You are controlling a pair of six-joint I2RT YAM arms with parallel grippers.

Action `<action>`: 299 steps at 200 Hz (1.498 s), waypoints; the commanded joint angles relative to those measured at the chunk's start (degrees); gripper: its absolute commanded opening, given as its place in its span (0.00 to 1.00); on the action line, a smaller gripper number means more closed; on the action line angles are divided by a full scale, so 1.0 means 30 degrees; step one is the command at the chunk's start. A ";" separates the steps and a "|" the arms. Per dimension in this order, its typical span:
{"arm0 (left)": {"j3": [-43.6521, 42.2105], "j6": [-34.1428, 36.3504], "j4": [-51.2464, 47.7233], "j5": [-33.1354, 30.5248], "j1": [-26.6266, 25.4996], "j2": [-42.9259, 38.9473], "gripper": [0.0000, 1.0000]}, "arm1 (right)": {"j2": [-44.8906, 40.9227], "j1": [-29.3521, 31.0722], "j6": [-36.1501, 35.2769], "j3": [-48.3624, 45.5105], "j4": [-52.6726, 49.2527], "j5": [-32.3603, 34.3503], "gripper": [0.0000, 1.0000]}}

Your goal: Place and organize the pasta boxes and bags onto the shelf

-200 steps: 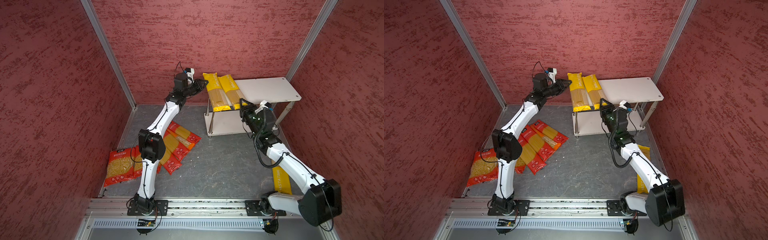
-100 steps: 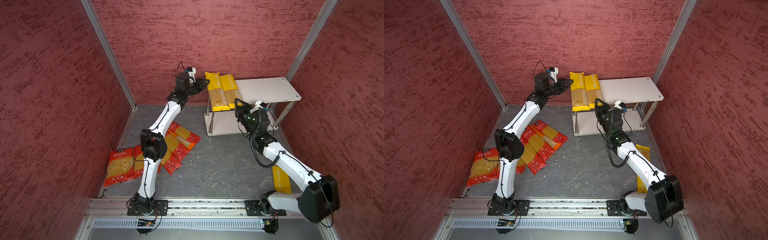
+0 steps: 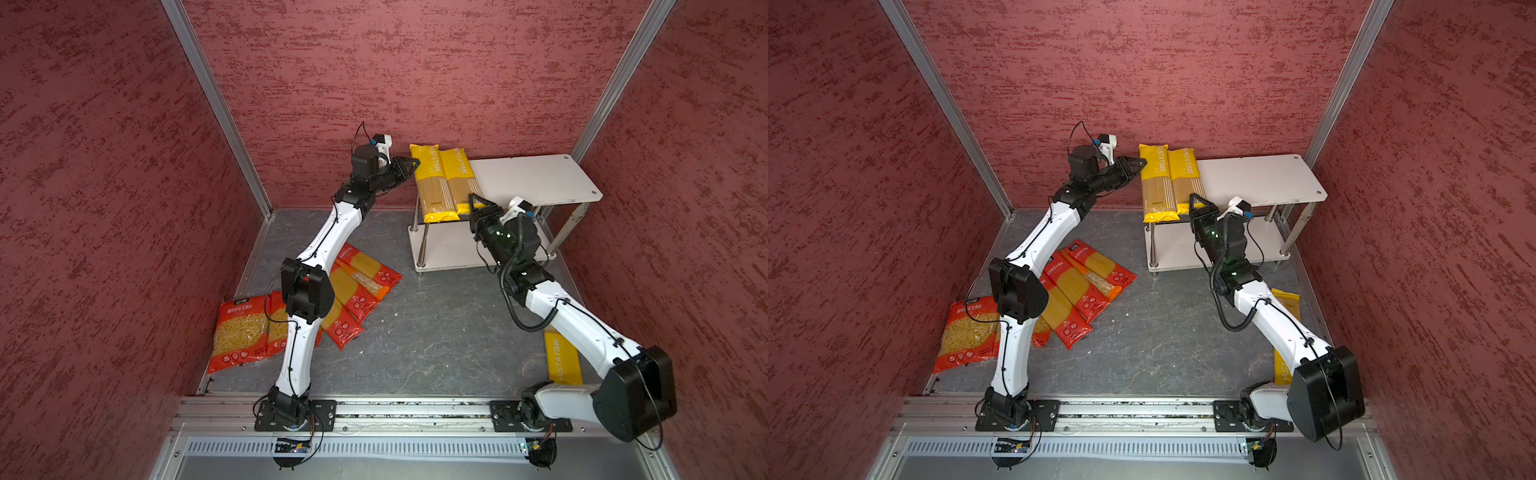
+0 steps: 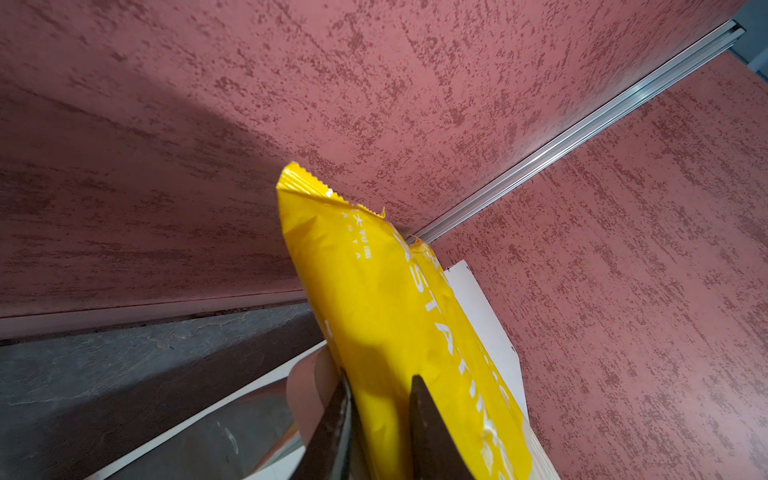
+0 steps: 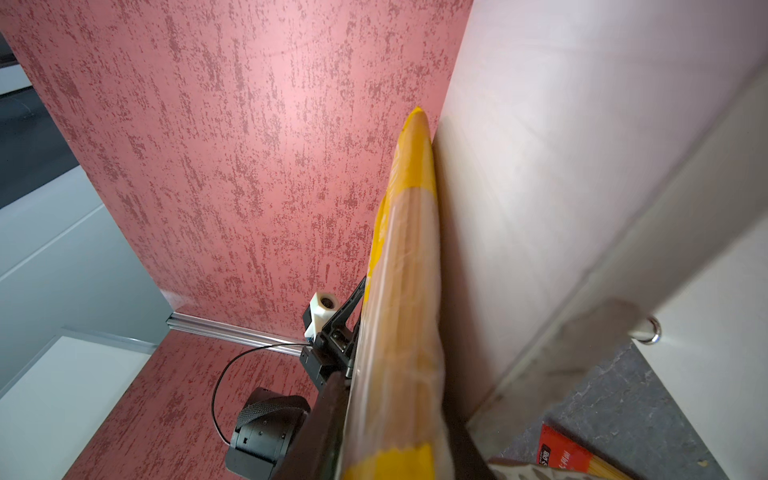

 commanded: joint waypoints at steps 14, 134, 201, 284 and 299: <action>-0.1163 0.0409 -0.0446 0.0508 -0.0196 0.0031 0.32 | -0.0550 -0.0305 -0.0245 -0.0002 -0.0877 -0.1746 0.52; -0.6063 -0.0524 0.2690 0.0815 0.0131 -0.2914 0.52 | -0.2921 -0.2064 -0.1146 -0.1740 -0.3409 -0.4785 0.58; -0.7079 -0.0508 0.3148 0.0988 -0.0149 -0.3645 0.52 | -0.1646 -0.2088 -0.1040 -0.0753 -0.2446 -0.5116 0.33; -0.8693 -0.0682 0.4060 0.1125 -0.0126 -0.4860 0.55 | -0.3241 -0.2879 -0.3105 -0.0730 -0.4410 -0.6433 0.63; -0.9146 -0.0703 0.4328 0.1167 -0.0035 -0.5306 0.59 | -0.3791 -0.3234 -0.4305 -0.0428 -0.5675 -0.7154 0.66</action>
